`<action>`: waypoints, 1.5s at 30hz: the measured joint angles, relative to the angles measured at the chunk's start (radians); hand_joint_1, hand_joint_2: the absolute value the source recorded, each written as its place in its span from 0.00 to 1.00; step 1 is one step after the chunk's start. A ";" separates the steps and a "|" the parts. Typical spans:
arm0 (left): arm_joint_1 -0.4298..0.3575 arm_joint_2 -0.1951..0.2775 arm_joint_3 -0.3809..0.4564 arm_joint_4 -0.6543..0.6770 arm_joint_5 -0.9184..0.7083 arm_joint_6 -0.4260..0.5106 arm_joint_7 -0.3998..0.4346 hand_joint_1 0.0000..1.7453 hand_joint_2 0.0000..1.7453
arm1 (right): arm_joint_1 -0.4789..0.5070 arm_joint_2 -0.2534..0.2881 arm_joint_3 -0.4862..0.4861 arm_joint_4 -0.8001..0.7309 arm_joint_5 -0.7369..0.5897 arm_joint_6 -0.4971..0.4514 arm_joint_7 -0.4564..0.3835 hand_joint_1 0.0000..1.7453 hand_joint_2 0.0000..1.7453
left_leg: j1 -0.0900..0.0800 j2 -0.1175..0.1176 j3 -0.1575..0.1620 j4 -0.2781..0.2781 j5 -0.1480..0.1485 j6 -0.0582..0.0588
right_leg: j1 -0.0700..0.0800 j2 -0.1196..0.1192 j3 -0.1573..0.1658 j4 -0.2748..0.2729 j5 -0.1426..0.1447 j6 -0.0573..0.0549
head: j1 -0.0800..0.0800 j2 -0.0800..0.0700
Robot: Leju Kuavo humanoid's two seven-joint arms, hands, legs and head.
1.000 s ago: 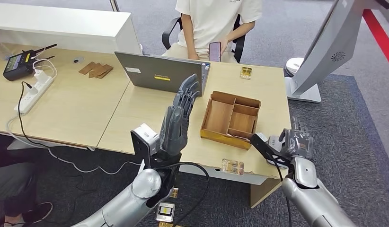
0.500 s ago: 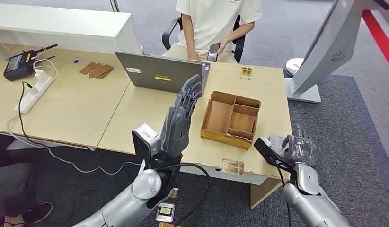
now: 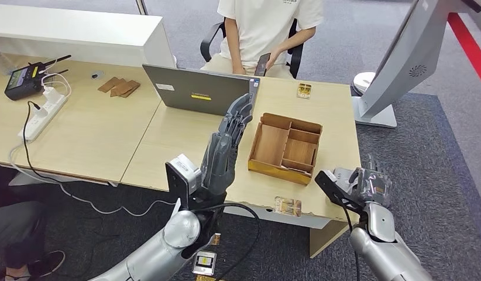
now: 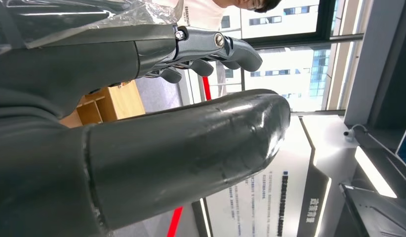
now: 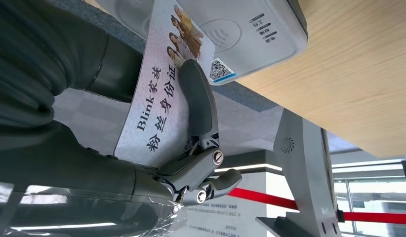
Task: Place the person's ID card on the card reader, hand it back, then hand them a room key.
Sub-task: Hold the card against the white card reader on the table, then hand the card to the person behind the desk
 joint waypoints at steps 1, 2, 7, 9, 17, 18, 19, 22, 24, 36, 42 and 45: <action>0.000 0.000 0.000 0.000 0.000 0.000 0.000 0.00 0.00 | 0.000 0.000 0.000 0.000 0.000 0.000 0.000 1.00 1.00 | 0.000 0.000 0.000 0.000 0.000 0.000 | 0.000 0.000 0.000 0.000 0.000 0.000 | 0.000 0.000; 0.000 0.000 0.000 0.000 0.000 0.000 0.000 0.00 0.00 | 0.000 0.000 0.000 0.000 0.000 0.000 0.000 1.00 1.00 | 0.000 0.000 0.000 0.000 0.000 0.000 | 0.000 0.000 0.000 0.000 0.000 0.000 | 0.000 0.000; 0.000 0.000 -0.001 -0.002 0.000 0.000 0.000 0.00 0.00 | 0.000 0.000 0.000 0.000 0.000 0.000 0.000 1.00 1.00 | 0.000 0.000 0.000 0.000 0.000 0.000 | 0.000 0.000 0.000 0.000 0.000 0.000 | 0.000 0.000; 0.000 0.000 -0.003 -0.003 -0.001 0.000 0.000 0.00 0.00 | 0.000 0.000 0.000 0.000 0.000 0.000 0.000 1.00 1.00 | 0.000 0.000 0.000 0.000 0.000 0.000 | 0.000 0.000 0.000 0.000 0.000 0.000 | 0.000 0.000; 0.000 0.000 -0.009 -0.003 -0.007 -0.009 0.000 0.00 0.00 | 0.002 -0.003 -0.009 -0.033 0.004 -0.048 0.015 1.00 1.00 | 0.000 0.000 0.000 0.000 0.000 0.000 | 0.000 0.000 0.000 0.000 0.000 0.000 | 0.000 0.000; 0.000 0.000 -0.009 -0.003 -0.007 -0.013 0.000 0.00 0.00 | 0.001 -0.006 -0.015 -0.050 0.002 -0.054 0.023 1.00 1.00 | 0.000 0.000 0.000 0.000 0.000 0.000 | 0.000 0.000 0.000 0.000 0.000 0.000 | 0.000 0.000; 0.000 0.000 -0.010 -0.003 -0.006 -0.016 0.000 0.00 0.00 | 0.001 -0.009 -0.022 -0.072 0.002 -0.056 0.034 1.00 1.00 | 0.000 0.000 0.000 0.000 0.000 0.000 | 0.000 0.000 0.000 0.000 0.000 0.000 | 0.000 0.000; 0.000 -0.001 -0.011 -0.003 -0.005 -0.037 -0.001 0.00 0.00 | -0.007 -0.025 -0.045 -0.153 0.003 -0.037 0.070 1.00 1.00 | 0.000 0.000 0.000 0.000 0.000 0.000 | 0.000 0.000 0.000 0.000 0.000 0.000 | 0.000 0.000; -0.001 -0.005 -0.012 -0.002 -0.004 -0.052 -0.005 0.00 0.00 | -0.020 -0.035 -0.063 -0.209 0.004 -0.014 0.080 1.00 1.00 | 0.000 0.000 0.000 0.000 0.000 0.000 | 0.000 0.000 0.000 0.000 0.000 0.000 | 0.000 0.000; -0.014 -0.047 -0.014 0.033 0.016 -0.116 -0.043 0.00 0.00 | -0.201 -0.040 -0.097 -0.351 -0.040 0.093 0.040 1.00 1.00 | 0.000 0.000 0.000 0.000 0.000 0.000 | -0.001 0.001 0.000 0.000 0.001 0.000 | 0.000 0.000; -0.026 -0.064 -0.015 0.059 0.030 -0.154 -0.076 0.00 0.00 | -0.263 -0.017 -0.090 -0.340 -0.043 0.113 0.030 1.00 1.00 | 0.000 0.000 -0.001 0.000 0.000 0.000 | -0.001 0.001 0.000 0.000 0.001 0.000 | 0.000 0.000; -0.031 -0.074 -0.015 0.078 0.035 -0.180 -0.092 0.00 0.00 | -0.297 0.006 -0.076 -0.322 -0.016 0.131 0.032 1.00 1.00 | 0.000 0.000 -0.001 0.000 0.000 0.000 | 0.000 0.001 -0.001 0.000 0.001 0.000 | 0.000 0.000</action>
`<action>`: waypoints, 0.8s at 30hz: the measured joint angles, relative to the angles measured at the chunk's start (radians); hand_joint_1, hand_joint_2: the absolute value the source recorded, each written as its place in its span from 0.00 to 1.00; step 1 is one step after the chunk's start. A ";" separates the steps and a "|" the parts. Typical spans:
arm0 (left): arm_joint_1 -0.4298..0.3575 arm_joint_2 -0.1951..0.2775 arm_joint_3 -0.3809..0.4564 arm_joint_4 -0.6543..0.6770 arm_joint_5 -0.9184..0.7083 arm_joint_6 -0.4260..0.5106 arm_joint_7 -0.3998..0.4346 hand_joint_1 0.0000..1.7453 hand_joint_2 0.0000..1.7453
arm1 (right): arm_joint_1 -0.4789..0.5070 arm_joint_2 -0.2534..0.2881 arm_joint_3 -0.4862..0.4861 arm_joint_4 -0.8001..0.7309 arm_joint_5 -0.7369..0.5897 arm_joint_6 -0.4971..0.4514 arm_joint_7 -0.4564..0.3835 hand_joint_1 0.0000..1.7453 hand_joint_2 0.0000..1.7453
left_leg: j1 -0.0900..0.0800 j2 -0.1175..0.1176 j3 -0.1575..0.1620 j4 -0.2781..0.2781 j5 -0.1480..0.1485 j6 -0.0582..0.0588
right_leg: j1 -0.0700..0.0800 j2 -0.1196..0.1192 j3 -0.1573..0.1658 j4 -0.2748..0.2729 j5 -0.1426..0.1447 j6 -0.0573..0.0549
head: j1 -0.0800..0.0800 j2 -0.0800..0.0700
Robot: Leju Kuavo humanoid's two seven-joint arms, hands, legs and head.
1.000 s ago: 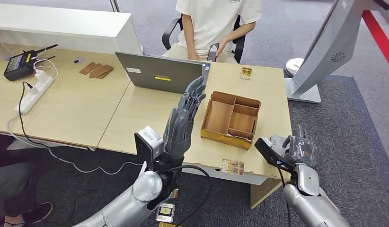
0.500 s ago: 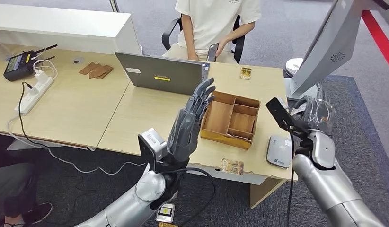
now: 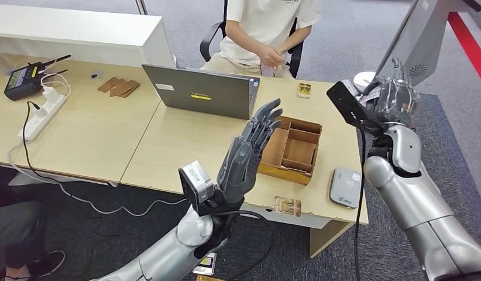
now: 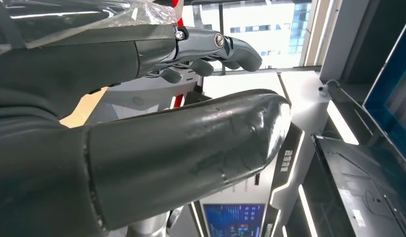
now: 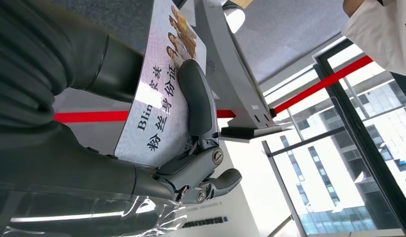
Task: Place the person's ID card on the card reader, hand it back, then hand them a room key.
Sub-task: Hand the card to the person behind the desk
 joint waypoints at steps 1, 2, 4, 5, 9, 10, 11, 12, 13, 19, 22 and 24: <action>-0.002 -0.004 0.000 0.008 0.001 -0.011 -0.006 0.00 0.00 | -0.017 0.011 0.009 0.011 0.017 0.010 0.000 1.00 1.00 | 0.000 0.000 0.000 0.000 0.000 0.000 | 0.000 0.000 0.000 0.000 0.000 0.000 | 0.000 0.000; -0.005 -0.010 0.000 0.015 0.002 -0.023 -0.012 0.00 0.00 | -0.036 0.026 0.020 0.025 0.036 0.021 0.001 1.00 1.00 | 0.000 0.000 0.000 0.000 0.000 0.000 | 0.000 0.000 0.000 0.000 0.000 0.000 | 0.000 0.000; -0.010 -0.020 0.000 0.029 0.003 -0.041 -0.022 0.00 0.00 | -0.080 0.059 0.042 0.055 0.068 0.047 0.001 1.00 1.00 | 0.000 0.001 0.000 0.000 0.000 0.000 | 0.000 0.001 -0.001 0.001 0.000 0.000 | 0.000 0.000; -0.012 -0.025 0.000 0.035 0.003 -0.047 -0.026 0.00 0.00 | -0.101 0.076 0.051 0.070 0.080 0.059 0.001 1.00 1.00 | 0.000 0.001 0.000 0.000 0.000 0.000 | 0.000 0.001 -0.001 0.001 0.000 0.000 | 0.000 0.000; -0.015 -0.041 0.001 0.055 0.006 -0.055 -0.033 0.00 0.00 | -0.165 0.134 0.085 0.127 0.096 0.086 0.004 1.00 1.00 | 0.001 0.000 0.000 0.000 0.001 -0.001 | 0.001 0.000 -0.001 0.001 0.000 0.000 | 0.000 0.000; -0.016 -0.043 0.001 0.059 0.007 -0.057 -0.035 0.00 0.00 | -0.174 0.146 0.092 0.140 0.098 0.087 0.004 1.00 1.00 | 0.001 0.000 0.000 0.000 0.001 -0.001 | 0.001 0.000 -0.001 0.001 0.000 0.000 | 0.000 0.000; -0.017 -0.045 0.002 0.062 0.009 -0.058 -0.036 0.00 0.00 | -0.183 0.157 0.099 0.153 0.100 0.089 0.004 1.00 1.00 | 0.001 0.000 0.000 0.000 0.001 -0.001 | 0.001 0.000 -0.001 0.001 0.000 0.000 | 0.000 0.000; -0.018 -0.048 0.002 0.066 0.011 -0.061 -0.038 0.00 0.00 | -0.193 0.168 0.105 0.170 0.103 0.091 0.004 1.00 1.00 | 0.001 0.000 0.000 0.000 0.000 -0.001 | 0.001 0.000 -0.001 0.001 0.000 0.000 | 0.000 0.000; -0.019 -0.050 0.002 0.070 0.012 -0.064 -0.039 0.00 0.00 | -0.202 0.180 0.112 0.188 0.106 0.094 0.005 1.00 1.00 | 0.001 0.000 0.000 0.000 0.000 -0.001 | 0.001 0.000 -0.001 0.001 0.000 0.000 | 0.000 0.000; -0.026 -0.069 0.000 0.091 0.021 -0.074 -0.044 0.00 0.00 | -0.237 0.252 0.147 0.281 0.124 0.116 0.022 1.00 1.00 | 0.000 0.000 0.000 0.000 0.000 -0.001 | 0.000 0.000 -0.001 0.000 0.000 0.000 | 0.000 0.000; -0.028 -0.073 0.000 0.099 0.030 -0.070 -0.043 0.00 0.00 | -0.246 0.274 0.161 0.313 0.124 0.116 0.023 1.00 1.00 | 0.000 0.000 0.000 0.000 0.001 -0.001 | 0.000 0.000 -0.001 0.000 0.000 0.000 | 0.000 0.000; -0.029 -0.076 -0.001 0.102 0.037 -0.066 -0.043 0.00 0.00 | -0.249 0.282 0.166 0.331 0.124 0.117 0.023 1.00 1.00 | 0.000 0.000 0.000 0.000 0.001 -0.001 | 0.000 0.000 -0.001 0.000 0.000 0.000 | 0.000 0.000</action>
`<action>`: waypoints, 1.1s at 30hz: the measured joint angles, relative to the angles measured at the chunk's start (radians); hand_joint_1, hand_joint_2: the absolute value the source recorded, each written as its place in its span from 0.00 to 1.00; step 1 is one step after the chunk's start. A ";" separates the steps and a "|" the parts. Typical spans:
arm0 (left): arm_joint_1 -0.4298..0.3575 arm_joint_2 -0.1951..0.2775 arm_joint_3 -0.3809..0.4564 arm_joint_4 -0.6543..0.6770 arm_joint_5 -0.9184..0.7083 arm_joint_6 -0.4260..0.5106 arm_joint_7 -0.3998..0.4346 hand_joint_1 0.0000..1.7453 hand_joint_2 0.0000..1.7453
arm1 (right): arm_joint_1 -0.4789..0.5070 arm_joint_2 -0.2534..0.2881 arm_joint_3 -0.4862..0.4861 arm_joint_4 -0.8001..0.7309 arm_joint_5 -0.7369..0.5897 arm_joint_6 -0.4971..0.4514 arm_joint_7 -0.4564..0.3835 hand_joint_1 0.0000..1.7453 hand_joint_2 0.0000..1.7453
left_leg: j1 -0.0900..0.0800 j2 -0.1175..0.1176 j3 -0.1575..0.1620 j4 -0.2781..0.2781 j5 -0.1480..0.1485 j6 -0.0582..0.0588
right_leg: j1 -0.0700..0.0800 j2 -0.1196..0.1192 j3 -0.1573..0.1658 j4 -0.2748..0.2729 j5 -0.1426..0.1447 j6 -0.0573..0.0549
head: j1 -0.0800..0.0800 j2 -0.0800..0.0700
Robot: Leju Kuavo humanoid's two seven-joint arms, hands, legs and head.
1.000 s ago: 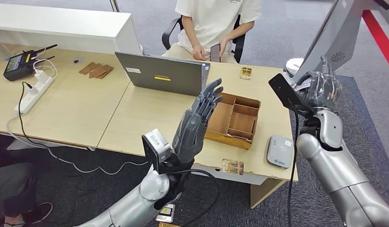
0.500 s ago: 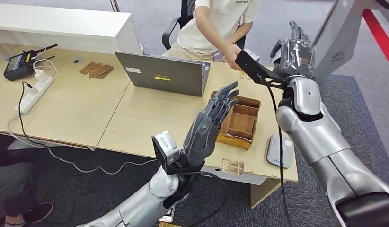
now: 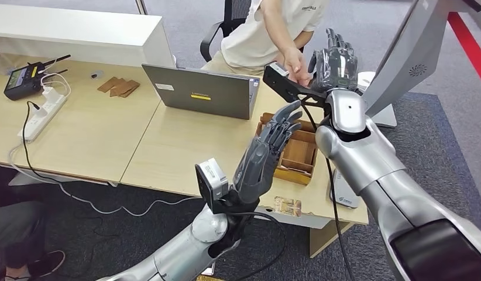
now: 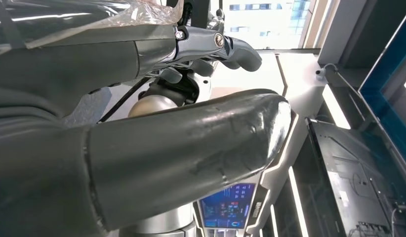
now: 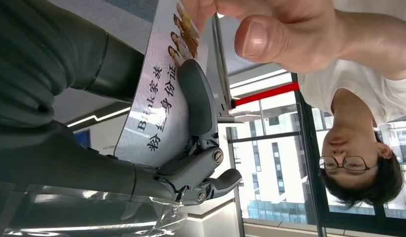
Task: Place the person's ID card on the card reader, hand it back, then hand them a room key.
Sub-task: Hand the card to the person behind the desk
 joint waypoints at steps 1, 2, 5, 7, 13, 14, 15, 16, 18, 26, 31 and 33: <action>-0.001 -0.001 0.000 0.001 0.003 0.002 0.000 0.00 0.00 | -0.001 0.003 0.002 0.008 0.000 0.000 0.000 1.00 1.00 | 0.000 0.000 0.000 0.000 0.000 0.000 | 0.000 0.000 0.000 0.000 0.000 0.000 | 0.000 0.000; -0.002 -0.001 -0.001 0.002 0.005 0.003 0.000 0.00 0.00 | -0.003 0.006 0.005 0.017 0.000 0.000 0.000 1.00 1.00 | 0.000 0.000 0.000 0.000 0.000 0.000 | 0.000 0.000 0.000 0.000 0.000 0.000 | 0.000 0.000; -0.004 -0.001 -0.001 0.003 0.011 0.008 0.000 0.00 0.00 | -0.004 0.012 0.015 0.038 -0.001 0.000 0.000 1.00 1.00 | 0.000 0.000 0.000 0.000 0.000 0.000 | 0.000 0.000 0.000 0.000 0.000 0.000 | 0.000 0.000; -0.005 -0.001 -0.002 0.003 0.012 0.011 0.000 0.00 0.00 | -0.004 0.013 0.019 0.050 -0.003 0.000 0.000 0.61 1.00 | 0.000 0.000 0.000 0.000 0.000 0.000 | 0.000 0.000 0.000 0.000 0.000 0.000 | 0.000 0.000; -0.010 -0.001 -0.004 0.003 0.017 0.019 0.007 0.00 0.00 | -0.004 0.013 0.031 0.076 -0.004 0.000 0.006 0.00 1.00 | 0.000 0.000 0.000 0.000 0.000 0.000 | 0.000 0.000 0.000 0.000 0.000 0.000 | 0.000 0.000; -0.012 -0.001 -0.005 0.003 0.019 0.020 0.009 0.00 0.00 | -0.004 0.013 0.032 0.080 -0.005 -0.001 0.008 0.00 1.00 | 0.000 0.000 0.000 0.000 0.000 0.000 | 0.000 0.000 0.000 0.000 0.000 0.000 | 0.000 0.000; -0.014 -0.001 -0.008 0.003 0.020 0.022 0.011 0.00 0.00 | -0.004 0.012 0.034 0.083 -0.004 -0.001 0.011 0.00 1.00 | 0.000 0.000 0.000 0.000 0.000 0.000 | 0.000 0.000 0.000 0.000 0.000 0.000 | 0.000 0.000; -0.015 0.000 -0.010 0.003 0.021 0.024 0.012 0.00 0.00 | -0.004 0.012 0.036 0.086 -0.003 -0.002 0.013 0.00 1.00 | 0.000 0.000 0.000 0.000 0.000 0.000 | 0.000 0.000 0.000 0.000 0.000 0.000 | 0.000 0.000; -0.016 0.000 -0.014 0.003 0.023 0.029 0.014 0.00 0.00 | -0.005 0.012 0.039 0.091 -0.002 -0.004 0.015 0.00 1.00 | 0.000 0.000 0.000 0.000 0.000 0.000 | 0.000 0.000 0.000 0.000 0.000 0.000 | 0.000 0.000; -0.014 0.001 -0.019 0.002 0.017 0.064 0.021 0.00 0.00 | 0.005 0.005 0.020 0.076 -0.153 -0.120 -0.054 0.00 1.00 | 0.000 0.000 0.000 0.000 0.000 0.000 | 0.000 0.000 0.000 0.000 0.000 0.000 | 0.000 0.000; 0.000 0.013 -0.017 -0.014 -0.022 0.093 0.057 0.00 0.00 | 0.075 -0.016 -0.008 -0.046 -0.251 -0.143 -0.074 0.00 1.00 | 0.000 0.000 0.001 0.000 0.000 0.000 | 0.000 0.000 0.000 0.000 0.000 0.000 | 0.000 0.000; 0.008 0.020 -0.015 -0.024 -0.039 0.098 0.071 0.00 0.00 | 0.123 -0.033 -0.011 -0.123 -0.259 -0.145 -0.057 0.00 1.00 | 0.000 0.000 0.001 0.000 0.000 0.000 | 0.000 0.000 0.000 0.000 0.000 0.000 | 0.000 0.000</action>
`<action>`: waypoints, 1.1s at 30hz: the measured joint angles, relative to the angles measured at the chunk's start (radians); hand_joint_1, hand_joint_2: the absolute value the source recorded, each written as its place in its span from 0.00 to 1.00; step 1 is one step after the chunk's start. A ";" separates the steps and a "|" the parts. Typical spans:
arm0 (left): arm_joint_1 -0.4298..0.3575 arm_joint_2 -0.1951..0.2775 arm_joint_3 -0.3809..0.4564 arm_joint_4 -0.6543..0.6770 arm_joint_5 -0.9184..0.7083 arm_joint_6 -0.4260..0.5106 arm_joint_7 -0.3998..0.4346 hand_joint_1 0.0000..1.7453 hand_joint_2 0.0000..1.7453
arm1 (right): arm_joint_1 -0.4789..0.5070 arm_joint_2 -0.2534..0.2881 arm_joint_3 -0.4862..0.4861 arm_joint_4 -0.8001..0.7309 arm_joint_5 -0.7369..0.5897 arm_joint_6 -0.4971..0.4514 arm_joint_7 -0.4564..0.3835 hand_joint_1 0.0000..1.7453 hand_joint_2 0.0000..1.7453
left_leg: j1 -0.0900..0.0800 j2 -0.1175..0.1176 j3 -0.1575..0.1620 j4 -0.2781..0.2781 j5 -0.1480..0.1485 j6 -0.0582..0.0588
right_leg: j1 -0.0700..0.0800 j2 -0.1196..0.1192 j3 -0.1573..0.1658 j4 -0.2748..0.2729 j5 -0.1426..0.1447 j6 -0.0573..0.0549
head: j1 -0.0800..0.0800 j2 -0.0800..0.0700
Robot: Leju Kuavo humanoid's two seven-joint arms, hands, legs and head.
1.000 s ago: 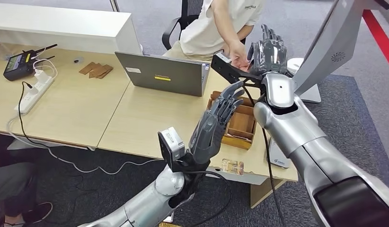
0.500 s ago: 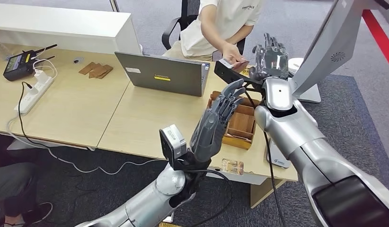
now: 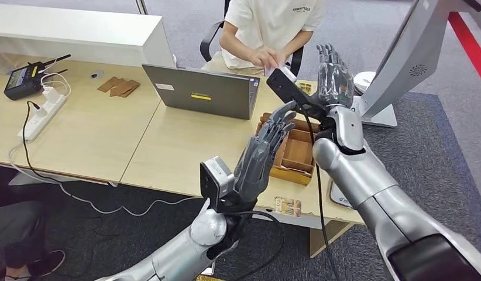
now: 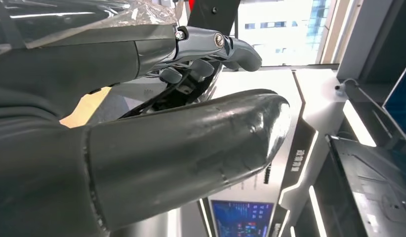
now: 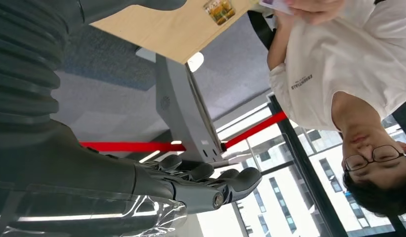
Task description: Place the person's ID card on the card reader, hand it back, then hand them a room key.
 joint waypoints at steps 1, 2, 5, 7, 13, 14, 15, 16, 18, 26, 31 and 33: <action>0.003 0.003 0.002 -0.006 -0.009 0.003 0.006 0.00 0.00 | 0.026 -0.010 -0.002 -0.040 -0.005 -0.001 0.008 0.00 1.00 | 0.000 0.000 0.000 0.000 0.000 0.000 | 0.000 0.000 0.000 0.000 0.000 0.000 | 0.000 0.000; 0.007 0.006 0.005 -0.011 -0.019 0.006 0.011 0.00 0.00 | 0.055 -0.022 -0.006 -0.079 -0.011 -0.001 0.014 0.00 1.00 | 0.000 0.000 0.000 0.000 0.000 0.000 | 0.000 0.000 0.000 0.000 0.000 0.000 | 0.000 0.000; 0.017 0.014 0.017 -0.029 -0.044 0.016 0.024 0.00 0.00 | 0.155 -0.059 -0.021 -0.193 -0.027 -0.004 0.022 0.00 1.00 | 0.000 0.000 0.001 0.000 0.000 0.000 | 0.000 0.000 0.001 0.000 0.000 0.000 | 0.000 0.000; 0.021 0.020 0.024 -0.040 -0.053 0.022 0.030 0.00 0.00 | 0.212 -0.081 -0.031 -0.255 -0.032 -0.008 0.020 0.00 1.00 | 0.000 0.000 0.001 0.000 0.000 0.000 | 0.000 0.000 0.001 0.000 0.000 0.000 | 0.000 0.000; 0.030 0.037 0.037 -0.070 -0.070 0.069 0.052 0.00 0.00 | 0.355 -0.136 -0.056 -0.406 -0.032 -0.015 -0.025 0.00 1.00 | 0.000 0.000 0.001 0.000 0.000 0.000 | 0.000 0.000 0.001 0.000 0.000 0.000 | 0.000 0.000; 0.030 0.040 0.040 -0.075 -0.070 0.076 0.053 0.00 0.00 | 0.380 -0.143 -0.056 -0.426 -0.026 -0.020 -0.033 0.00 1.00 | 0.000 0.000 0.001 0.000 0.000 0.000 | 0.000 0.000 0.001 0.000 0.000 0.000 | 0.000 0.000; 0.031 0.044 0.043 -0.079 -0.071 0.082 0.053 0.00 0.00 | 0.404 -0.148 -0.056 -0.442 -0.018 -0.026 -0.040 0.00 1.00 | 0.000 0.000 0.001 0.000 0.000 0.000 | 0.000 0.000 0.001 0.000 0.000 0.000 | 0.000 0.000; 0.032 0.047 0.046 -0.082 -0.071 0.085 0.054 0.00 0.00 | 0.424 -0.152 -0.056 -0.457 -0.011 -0.031 -0.044 0.00 1.00 | 0.000 0.000 0.001 0.000 0.000 0.000 | 0.000 0.000 0.001 0.000 0.000 0.000 | 0.000 0.000; 0.034 0.053 0.048 -0.087 -0.070 0.086 0.054 0.00 0.00 | 0.455 -0.159 -0.056 -0.480 0.008 -0.040 -0.048 0.00 1.00 | 0.000 0.000 0.001 0.000 0.000 0.000 | 0.000 0.000 0.001 0.000 0.000 0.000 | 0.000 0.000; 0.038 0.061 0.049 -0.095 -0.065 0.079 0.053 0.00 0.00 | 0.520 -0.175 -0.053 -0.528 0.104 -0.026 -0.025 0.00 1.00 | 0.000 0.000 0.001 0.000 0.000 0.000 | 0.000 0.000 0.001 0.000 0.000 0.000 | 0.000 0.000; 0.039 0.063 0.048 -0.100 -0.059 0.075 0.053 0.00 0.00 | 0.542 -0.178 -0.048 -0.526 0.181 0.000 -0.004 0.00 1.00 | 0.000 0.000 0.001 0.000 0.000 0.000 | 0.000 0.000 0.001 0.000 0.000 0.000 | 0.000 0.000; 0.039 0.064 0.048 -0.101 -0.059 0.072 0.053 0.00 0.00 | 0.549 -0.176 -0.045 -0.521 0.220 0.010 0.004 0.00 1.00 | 0.000 0.000 0.001 0.000 0.000 0.000 | 0.000 0.000 0.001 0.000 0.000 0.000 | 0.000 0.000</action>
